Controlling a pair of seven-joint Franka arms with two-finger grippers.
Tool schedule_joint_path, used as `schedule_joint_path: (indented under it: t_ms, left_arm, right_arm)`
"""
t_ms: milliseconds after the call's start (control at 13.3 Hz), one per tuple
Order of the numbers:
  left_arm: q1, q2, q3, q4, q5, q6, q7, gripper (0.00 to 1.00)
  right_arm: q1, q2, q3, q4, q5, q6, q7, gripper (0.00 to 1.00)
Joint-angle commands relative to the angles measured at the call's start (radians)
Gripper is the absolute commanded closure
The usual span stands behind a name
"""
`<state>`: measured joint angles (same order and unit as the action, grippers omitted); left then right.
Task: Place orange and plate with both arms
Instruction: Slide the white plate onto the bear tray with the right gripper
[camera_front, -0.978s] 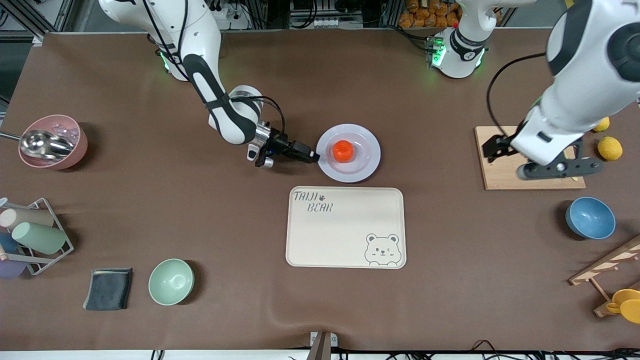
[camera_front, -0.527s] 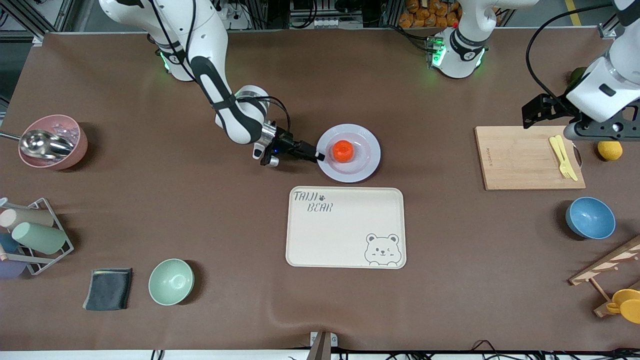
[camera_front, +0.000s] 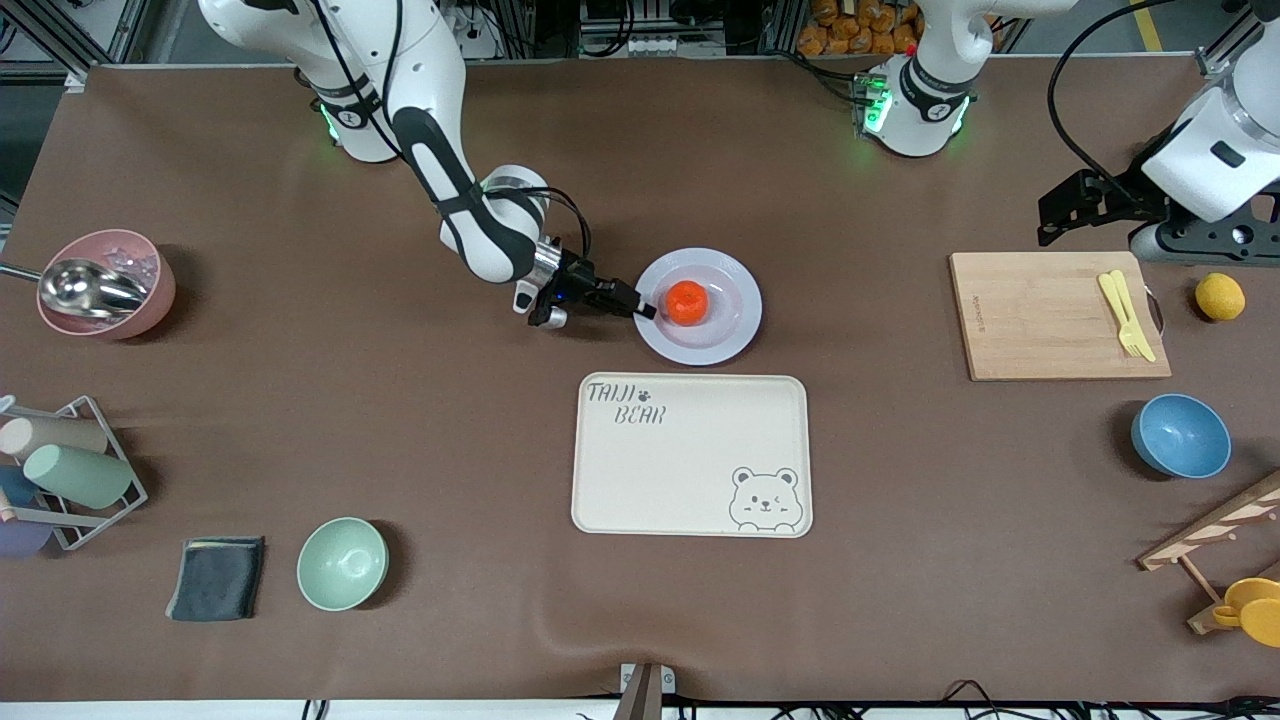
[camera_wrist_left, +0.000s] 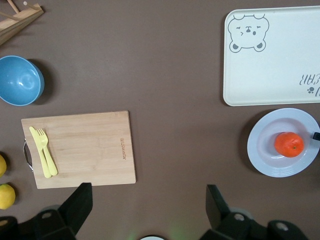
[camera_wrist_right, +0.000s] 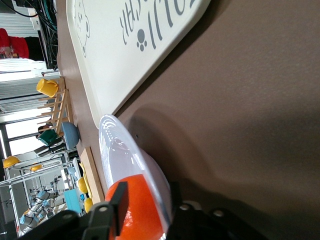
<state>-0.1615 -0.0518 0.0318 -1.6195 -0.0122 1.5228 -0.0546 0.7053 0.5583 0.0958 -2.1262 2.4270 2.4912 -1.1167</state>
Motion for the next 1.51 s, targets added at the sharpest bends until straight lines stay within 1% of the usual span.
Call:
schedule_joint_path:
  t_ms: [0, 75, 226, 452, 677, 1054, 1204, 1430]
  left_arm:
    - [-0.004, -0.014, -0.006, 0.004, -0.012, -0.007, -0.004, 0.00]
    - [-0.003, -0.011, -0.006, 0.016, -0.012, -0.007, -0.004, 0.00]
    - [0.004, -0.016, -0.006, 0.020, -0.012, -0.009, -0.004, 0.00]
    - [0.005, -0.013, -0.004, 0.029, -0.011, -0.009, 0.010, 0.00]
    - [0.005, -0.010, -0.004, 0.029, -0.011, -0.010, -0.001, 0.00]
    - [-0.003, -0.011, -0.006, 0.041, -0.011, -0.010, -0.002, 0.00]
    - [-0.004, -0.010, -0.006, 0.044, -0.009, -0.010, -0.002, 0.00]
    - [-0.004, -0.010, -0.006, 0.044, -0.011, -0.010, -0.001, 0.00]
  right_arm:
    - [0.016, 0.011, -0.010, 0.020, 0.030, 0.011, -0.046, 0.98]
    - [0.014, 0.009, -0.010, 0.020, 0.030, 0.017, -0.048, 1.00]
    - [0.010, 0.005, -0.010, 0.022, 0.047, 0.021, -0.046, 1.00]
    - [0.014, -0.021, -0.007, 0.022, 0.164, 0.008, -0.045, 1.00]
    - [0.014, -0.075, -0.002, 0.008, 0.217, 0.009, -0.043, 1.00]
    - [0.013, -0.097, 0.001, 0.015, 0.270, -0.015, -0.043, 1.00]
    - [-0.013, -0.094, -0.010, 0.043, 0.271, -0.014, -0.040, 1.00]
    - [-0.088, -0.083, -0.013, 0.098, 0.268, -0.003, -0.045, 1.00]
